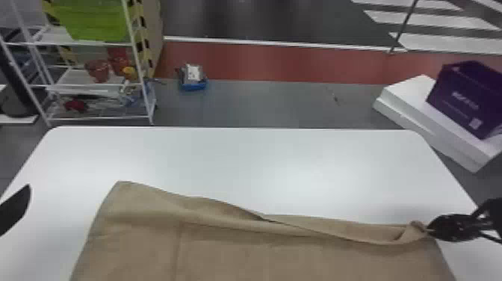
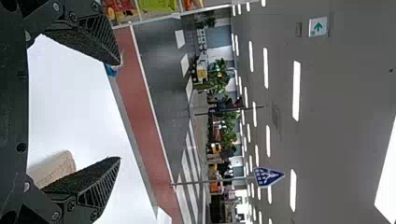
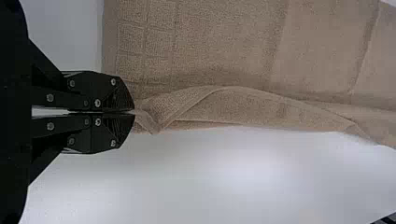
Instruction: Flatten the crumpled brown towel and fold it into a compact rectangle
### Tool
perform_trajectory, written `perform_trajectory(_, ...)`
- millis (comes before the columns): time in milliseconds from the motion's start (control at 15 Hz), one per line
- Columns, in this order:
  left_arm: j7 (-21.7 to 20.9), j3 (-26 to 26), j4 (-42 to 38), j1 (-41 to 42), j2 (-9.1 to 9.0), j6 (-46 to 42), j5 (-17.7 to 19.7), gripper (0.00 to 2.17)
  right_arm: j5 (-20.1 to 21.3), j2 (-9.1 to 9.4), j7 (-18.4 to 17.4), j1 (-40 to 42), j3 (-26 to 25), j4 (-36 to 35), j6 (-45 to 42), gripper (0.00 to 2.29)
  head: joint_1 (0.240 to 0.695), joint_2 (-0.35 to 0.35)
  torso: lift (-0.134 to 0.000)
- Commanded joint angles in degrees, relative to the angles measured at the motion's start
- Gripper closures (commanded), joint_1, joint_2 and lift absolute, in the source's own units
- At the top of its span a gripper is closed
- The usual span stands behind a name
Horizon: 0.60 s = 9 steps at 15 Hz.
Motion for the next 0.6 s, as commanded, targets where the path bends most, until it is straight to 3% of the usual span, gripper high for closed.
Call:
perform_trajectory(0, 0.32, -2.55, -1.59, 0.24, -0.15, 0.14, -5.42, 0.19, 0.65, -0.16, 0.09, -2.64, 1.57, 2.45, 1.26, 1.11, 0.695, -0.136, -0.124)
perform_trajectory(133, 2.60, -6.50, -2.12, -0.11, -0.15, 0.66, -13.68, 0.20, -2.07, 0.46, -6.33, -2.64, 2.10, 3.33, 3.72, 1.11, 0.695, -0.158, -0.124)
perform_trajectory(333, 3.04, -10.72, -3.00, -1.87, -0.15, 9.28, -18.34, 0.21, -10.78, 1.69, -17.84, -1.93, 1.83, 3.77, 10.05, 1.10, 0.695, -0.193, -0.124)
perform_trajectory(467, 2.95, -13.18, -4.49, -2.31, -0.15, 16.31, -20.71, 0.21, -13.76, 2.13, -21.44, -0.53, 1.57, 3.42, 12.16, 1.10, 0.695, -0.210, -0.124)
perform_trajectory(533, 2.60, -14.67, -4.67, -2.48, -0.15, 18.59, -22.91, 0.21, -13.68, 2.57, -21.53, -0.09, 1.57, 3.15, 11.98, 1.10, 0.695, -0.219, -0.124)
